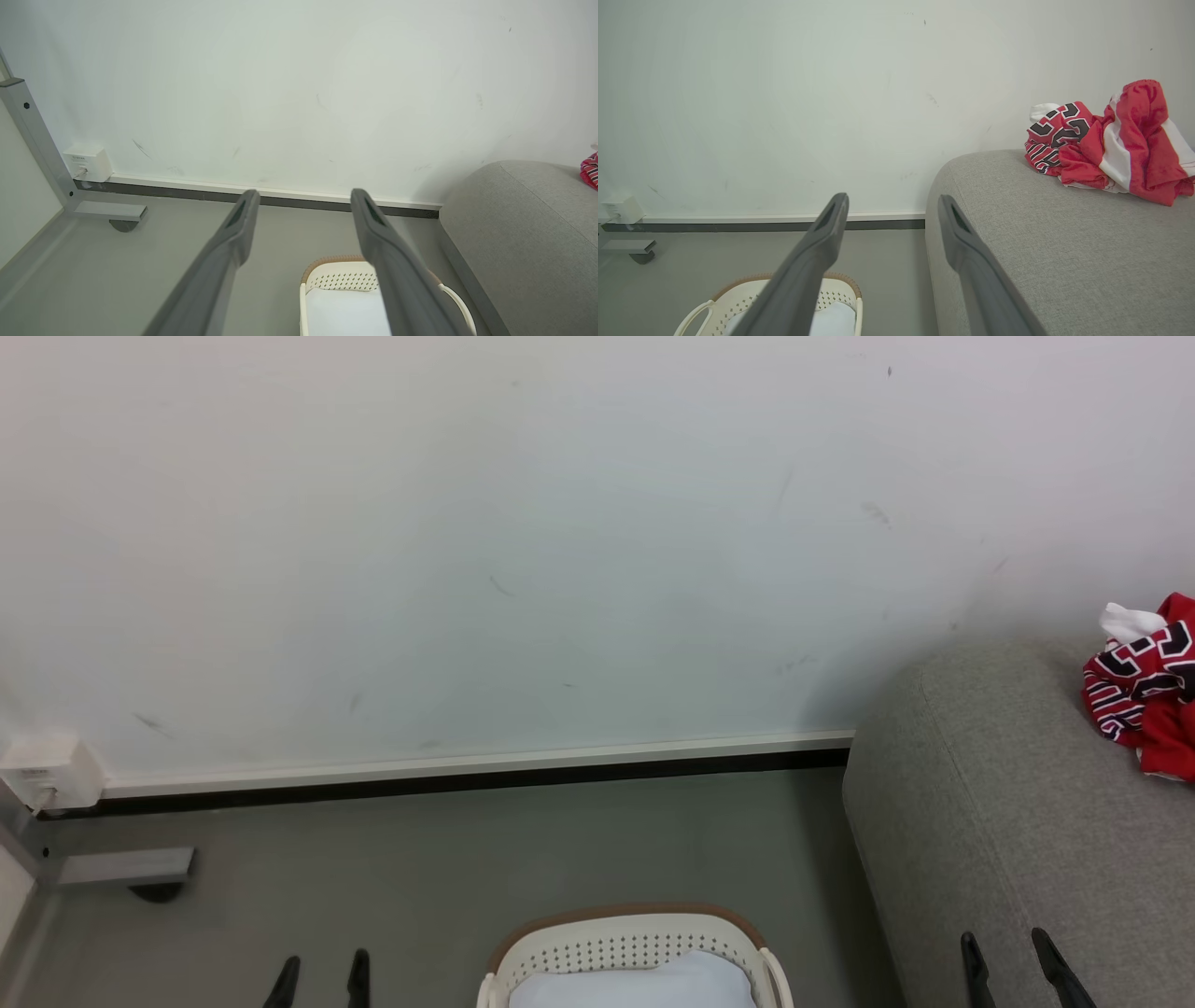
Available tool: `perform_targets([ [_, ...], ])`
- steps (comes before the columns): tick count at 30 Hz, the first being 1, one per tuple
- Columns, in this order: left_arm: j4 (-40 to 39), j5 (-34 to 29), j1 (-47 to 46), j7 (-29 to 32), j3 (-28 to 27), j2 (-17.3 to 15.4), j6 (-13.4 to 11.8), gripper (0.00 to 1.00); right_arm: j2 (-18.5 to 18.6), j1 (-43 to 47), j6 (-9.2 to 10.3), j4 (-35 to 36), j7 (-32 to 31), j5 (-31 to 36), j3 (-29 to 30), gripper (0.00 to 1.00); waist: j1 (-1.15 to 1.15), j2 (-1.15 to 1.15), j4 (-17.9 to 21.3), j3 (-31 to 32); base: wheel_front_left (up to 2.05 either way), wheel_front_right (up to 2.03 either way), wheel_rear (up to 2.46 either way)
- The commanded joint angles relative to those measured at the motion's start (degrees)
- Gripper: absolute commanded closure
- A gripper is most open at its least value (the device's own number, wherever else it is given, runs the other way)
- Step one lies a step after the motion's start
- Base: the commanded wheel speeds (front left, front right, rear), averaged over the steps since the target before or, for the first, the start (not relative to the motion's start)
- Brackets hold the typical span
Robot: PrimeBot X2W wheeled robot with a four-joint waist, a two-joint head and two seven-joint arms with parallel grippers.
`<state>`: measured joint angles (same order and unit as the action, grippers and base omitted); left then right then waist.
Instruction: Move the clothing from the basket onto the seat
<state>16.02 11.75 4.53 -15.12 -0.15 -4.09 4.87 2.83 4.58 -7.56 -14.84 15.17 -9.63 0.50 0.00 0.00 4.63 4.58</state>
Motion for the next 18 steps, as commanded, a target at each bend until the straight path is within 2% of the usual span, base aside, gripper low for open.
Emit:
perform_targets([
  [1, 0.18, -0.72, -0.40, -0.04, -0.43, 0.16, 0.27, 0.00, 0.13, -0.51, 0.15, -0.26, -0.04, -0.06, 0.15, 0.00, 0.00, 0.00, -0.04, -0.13, 0.00, 0.00, 0.00],
  [18, 0.76, -2.84, -1.27, -0.04, -1.55, 0.86, 1.08, 0.00, 0.12, -2.02, 0.15, -1.18, -0.04, -0.80, -1.74, 0.00, 0.00, 0.00, -1.11, -0.86, 0.00, 0.00, 0.00],
])
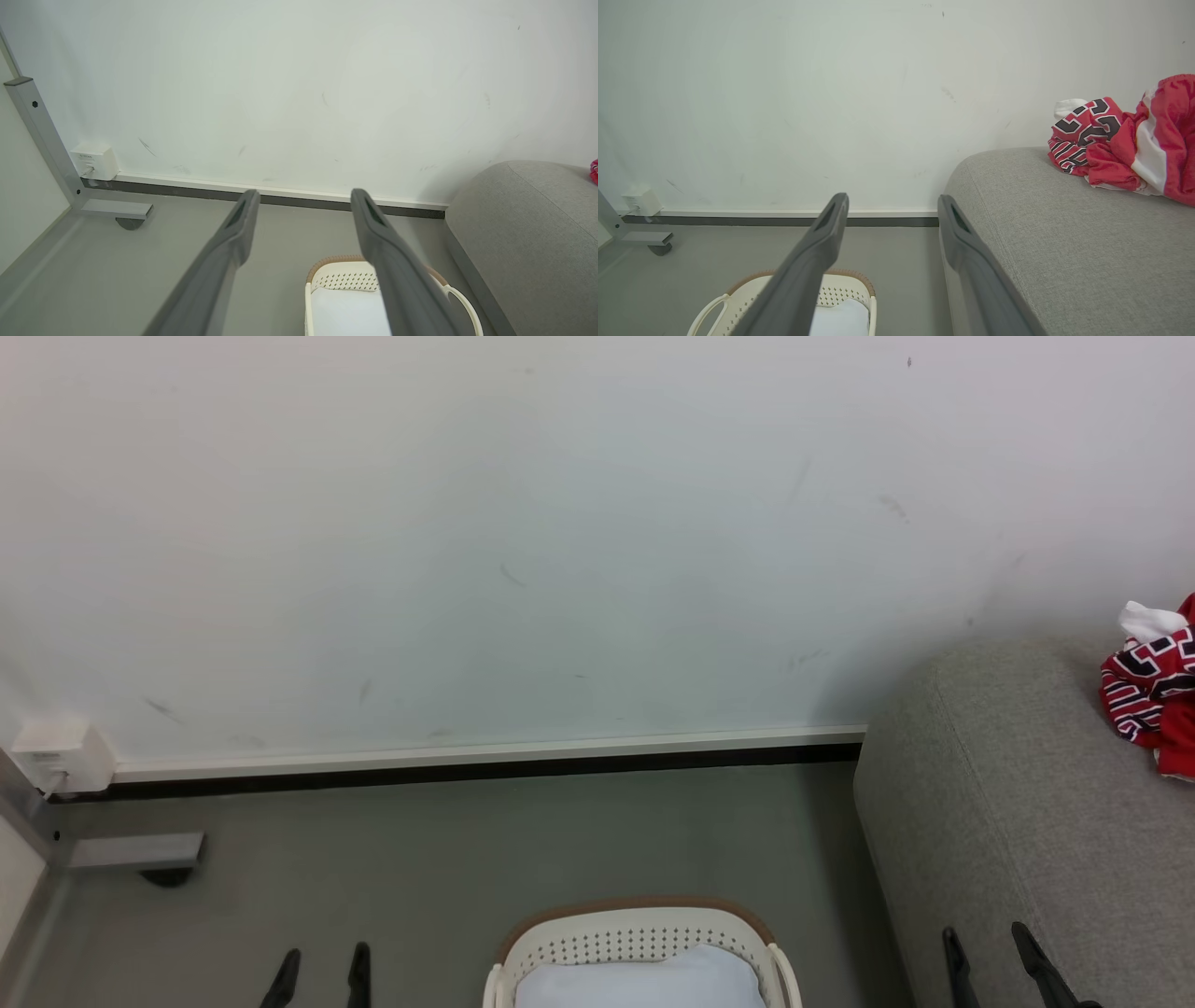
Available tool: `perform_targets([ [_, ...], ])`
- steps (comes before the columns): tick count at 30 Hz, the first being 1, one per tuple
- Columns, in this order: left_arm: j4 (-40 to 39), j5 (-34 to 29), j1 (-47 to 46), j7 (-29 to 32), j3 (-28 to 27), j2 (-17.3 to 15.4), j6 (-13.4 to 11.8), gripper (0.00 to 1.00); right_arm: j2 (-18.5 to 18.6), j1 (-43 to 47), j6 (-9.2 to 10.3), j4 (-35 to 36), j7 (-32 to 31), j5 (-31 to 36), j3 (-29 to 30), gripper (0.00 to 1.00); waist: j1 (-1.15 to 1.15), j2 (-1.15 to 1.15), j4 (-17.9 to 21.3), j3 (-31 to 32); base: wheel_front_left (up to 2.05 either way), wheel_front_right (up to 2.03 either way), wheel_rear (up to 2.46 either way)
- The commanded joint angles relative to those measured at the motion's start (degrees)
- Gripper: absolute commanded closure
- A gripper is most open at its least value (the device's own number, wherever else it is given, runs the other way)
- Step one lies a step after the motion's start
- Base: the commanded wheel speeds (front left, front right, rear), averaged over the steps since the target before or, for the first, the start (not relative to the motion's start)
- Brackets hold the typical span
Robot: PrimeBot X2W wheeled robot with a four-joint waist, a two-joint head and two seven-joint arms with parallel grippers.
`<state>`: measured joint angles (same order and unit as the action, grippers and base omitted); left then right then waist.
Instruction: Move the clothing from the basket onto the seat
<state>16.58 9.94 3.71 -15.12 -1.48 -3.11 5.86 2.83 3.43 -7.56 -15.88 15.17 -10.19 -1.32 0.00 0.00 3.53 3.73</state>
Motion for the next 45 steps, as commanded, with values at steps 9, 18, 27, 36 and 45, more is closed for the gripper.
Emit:
perform_targets([
  [9, 0.93, -0.19, 0.13, 0.09, -0.32, 0.39, 0.16, 1.00, -0.10, 0.40, 0.00, -0.88, -0.04, -0.18, -0.26, 1.00, 0.00, 0.00, -0.12, -0.15, 0.00, 0.00, 0.00],
  [18, 2.20, 7.46, -0.75, 2.66, -1.08, 0.68, 0.30, 1.00, -0.24, 0.00, 0.00, -1.58, -2.10, -7.97, 0.50, 1.00, 0.01, 0.00, -0.31, -0.35, 0.00, 0.00, 0.00],
  [27, 1.26, 17.00, -1.72, 4.78, -1.28, 0.60, 0.49, 1.00, -0.18, -1.29, 0.01, -1.07, -4.58, -17.30, 1.45, 1.00, 0.01, 0.00, -0.56, -0.62, 0.00, 0.00, 0.00],
  [36, 0.65, 25.47, -2.80, 6.89, -1.71, 0.53, 0.66, 1.00, -0.12, -2.46, 0.02, -0.65, -6.79, -25.69, 2.31, 1.00, 0.01, 0.00, -0.80, -0.89, 0.00, 0.00, 0.00],
  [45, 0.17, 33.17, -3.80, 8.85, -2.17, 0.46, 0.76, 1.00, -0.06, -3.49, 0.03, -0.30, -8.78, -33.25, 3.06, 1.00, 0.01, 0.00, -1.05, -1.16, 0.00, 0.00, 0.00],
])
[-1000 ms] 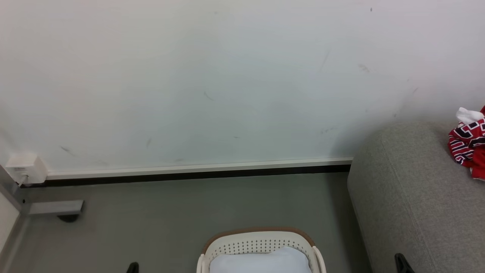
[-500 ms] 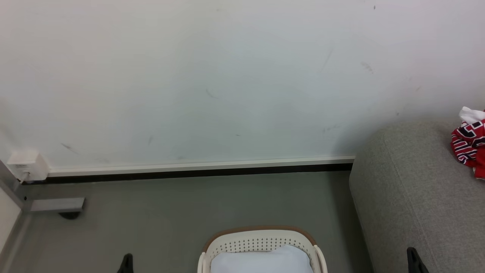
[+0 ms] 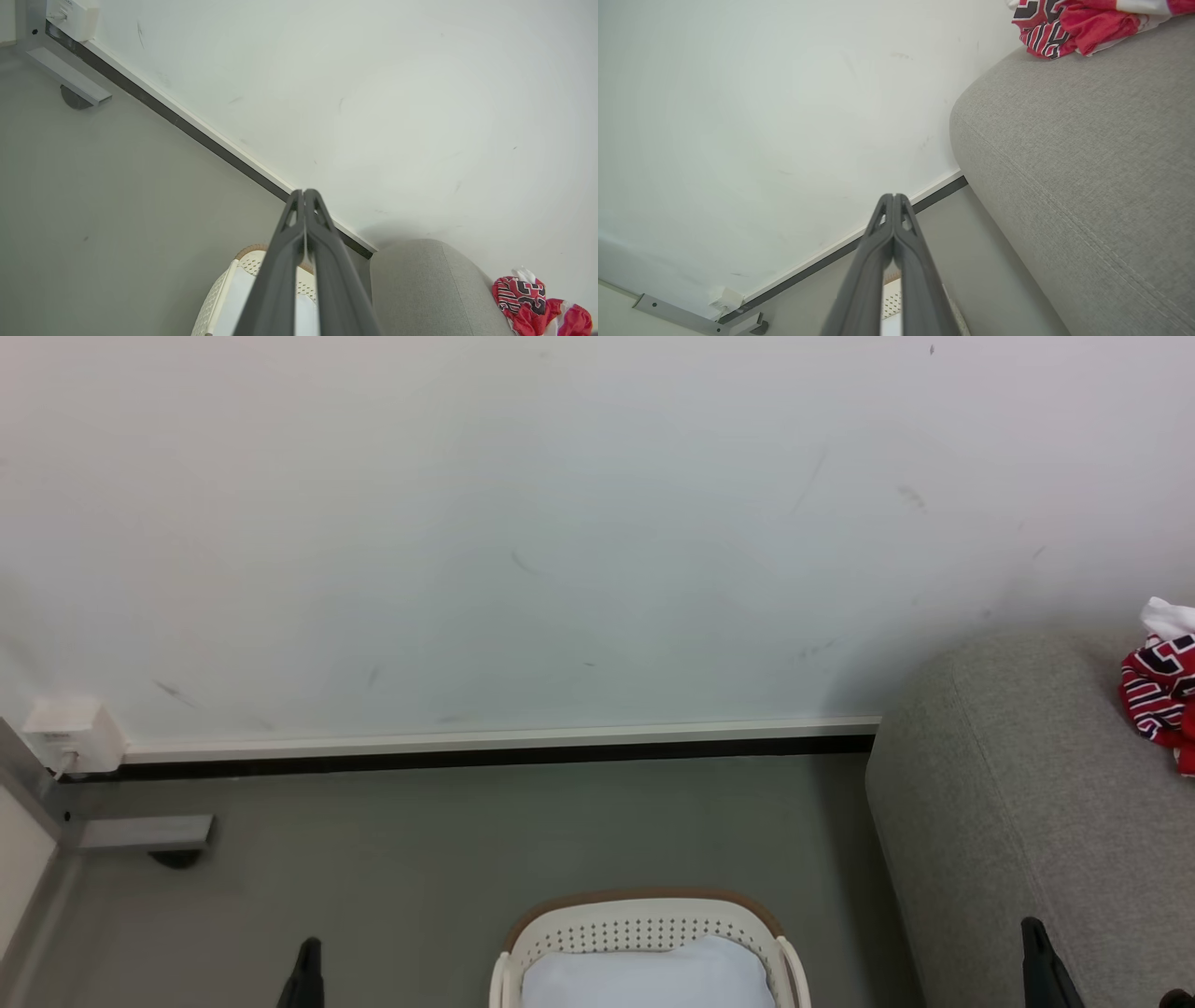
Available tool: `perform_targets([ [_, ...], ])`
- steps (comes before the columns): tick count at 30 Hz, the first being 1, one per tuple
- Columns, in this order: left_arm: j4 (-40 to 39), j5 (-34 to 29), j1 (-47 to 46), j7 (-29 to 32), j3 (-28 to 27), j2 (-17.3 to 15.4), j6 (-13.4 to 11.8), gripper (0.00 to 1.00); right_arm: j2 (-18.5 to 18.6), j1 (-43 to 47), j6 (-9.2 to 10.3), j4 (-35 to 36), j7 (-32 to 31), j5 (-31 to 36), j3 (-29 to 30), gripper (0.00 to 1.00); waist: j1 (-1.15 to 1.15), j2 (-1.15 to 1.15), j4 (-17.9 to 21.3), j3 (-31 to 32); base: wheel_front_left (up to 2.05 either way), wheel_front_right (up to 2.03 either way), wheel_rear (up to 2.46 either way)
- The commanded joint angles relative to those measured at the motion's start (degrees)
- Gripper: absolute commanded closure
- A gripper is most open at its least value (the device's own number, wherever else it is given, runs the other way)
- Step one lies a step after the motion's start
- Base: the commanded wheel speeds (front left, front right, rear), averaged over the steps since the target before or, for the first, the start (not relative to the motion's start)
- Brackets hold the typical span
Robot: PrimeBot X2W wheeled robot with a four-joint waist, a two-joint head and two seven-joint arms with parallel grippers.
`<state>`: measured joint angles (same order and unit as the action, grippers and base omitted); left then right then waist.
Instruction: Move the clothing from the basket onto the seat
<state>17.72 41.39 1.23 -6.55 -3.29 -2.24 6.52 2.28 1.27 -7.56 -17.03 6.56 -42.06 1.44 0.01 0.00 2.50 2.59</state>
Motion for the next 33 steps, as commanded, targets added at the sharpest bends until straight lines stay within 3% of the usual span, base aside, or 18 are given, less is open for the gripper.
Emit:
perform_targets([
  [1, -1.01, 2.55, -1.45, 0.50, -0.40, -0.43, 0.12, 1.00, 0.49, -1.44, 0.03, 0.88, -0.42, -2.17, 0.37, 1.00, 0.00, 0.00, -0.05, -0.05, 0.00, 0.00, 0.00],
  [33, -2.24, 23.87, -4.32, 6.10, -1.71, -0.62, 0.57, 1.00, 0.67, -4.31, 0.07, 1.91, -6.07, -23.27, 2.49, 1.00, -0.01, 0.00, -0.89, -0.97, 0.00, 0.00, 0.00],
])
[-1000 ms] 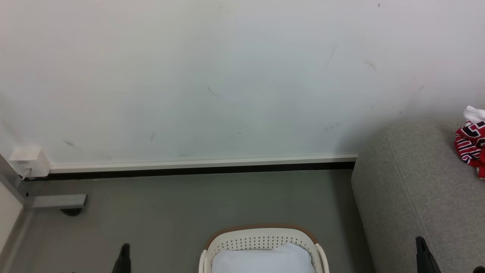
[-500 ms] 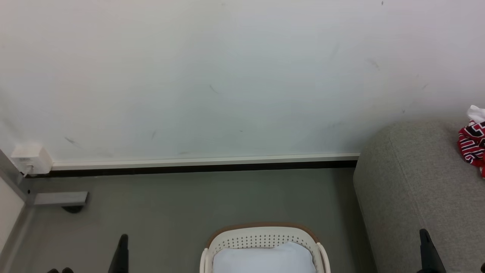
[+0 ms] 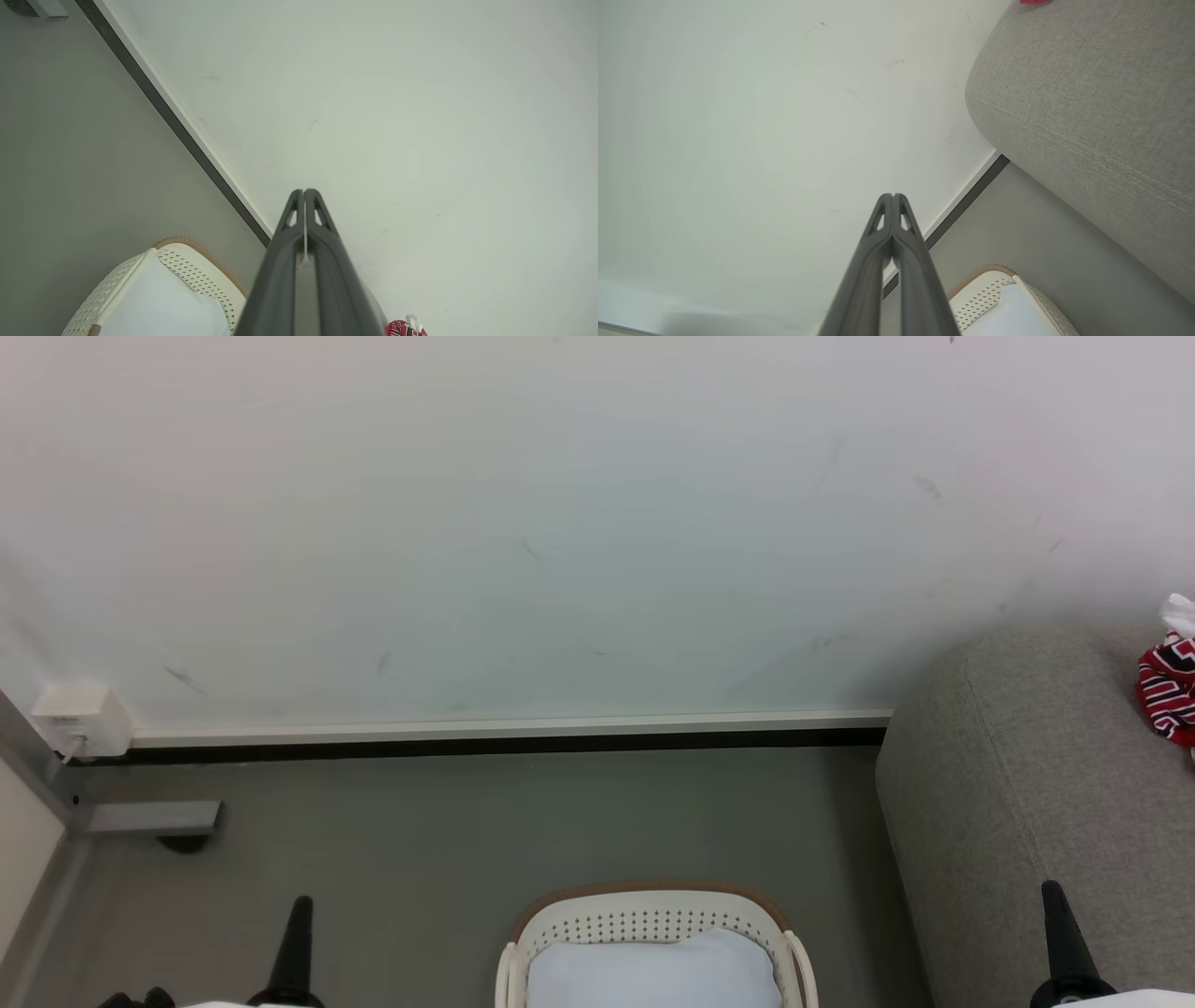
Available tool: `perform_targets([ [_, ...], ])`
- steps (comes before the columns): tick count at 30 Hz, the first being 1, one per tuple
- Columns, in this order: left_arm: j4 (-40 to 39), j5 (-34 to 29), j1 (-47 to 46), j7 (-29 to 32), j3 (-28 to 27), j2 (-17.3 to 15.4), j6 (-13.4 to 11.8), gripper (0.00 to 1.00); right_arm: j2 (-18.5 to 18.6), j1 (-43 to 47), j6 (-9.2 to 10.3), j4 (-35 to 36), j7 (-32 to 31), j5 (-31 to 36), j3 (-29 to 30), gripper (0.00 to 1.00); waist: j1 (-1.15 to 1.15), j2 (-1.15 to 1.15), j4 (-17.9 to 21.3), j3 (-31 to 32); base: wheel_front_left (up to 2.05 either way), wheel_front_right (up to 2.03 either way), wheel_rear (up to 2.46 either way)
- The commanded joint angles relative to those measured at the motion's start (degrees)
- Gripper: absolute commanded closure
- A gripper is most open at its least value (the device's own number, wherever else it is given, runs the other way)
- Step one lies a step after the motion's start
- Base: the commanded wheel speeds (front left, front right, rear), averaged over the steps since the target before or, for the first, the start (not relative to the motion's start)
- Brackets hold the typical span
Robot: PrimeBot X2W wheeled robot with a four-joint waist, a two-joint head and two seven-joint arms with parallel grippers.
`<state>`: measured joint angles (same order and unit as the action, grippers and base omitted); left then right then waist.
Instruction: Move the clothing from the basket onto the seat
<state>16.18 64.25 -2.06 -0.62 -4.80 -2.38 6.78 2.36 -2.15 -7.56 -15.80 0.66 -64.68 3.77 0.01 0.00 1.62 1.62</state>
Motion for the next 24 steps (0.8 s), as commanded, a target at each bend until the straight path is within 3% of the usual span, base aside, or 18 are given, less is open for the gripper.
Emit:
perform_targets([
  [1, -0.74, 1.49, -1.12, 0.30, -0.24, -0.49, 0.33, 1.00, 0.59, -0.94, 0.07, 0.70, -0.24, -1.26, 0.22, 1.00, -0.01, 0.00, -0.03, -0.03, 0.00, 0.00, 0.00],
  [24, -1.39, 13.74, -2.80, 3.54, -1.06, -0.59, 0.56, 1.00, 0.69, -2.75, 0.10, 1.21, -3.56, -13.43, 1.47, 1.00, -0.01, 0.00, -0.66, -0.71, 0.00, 0.00, 0.00],
])
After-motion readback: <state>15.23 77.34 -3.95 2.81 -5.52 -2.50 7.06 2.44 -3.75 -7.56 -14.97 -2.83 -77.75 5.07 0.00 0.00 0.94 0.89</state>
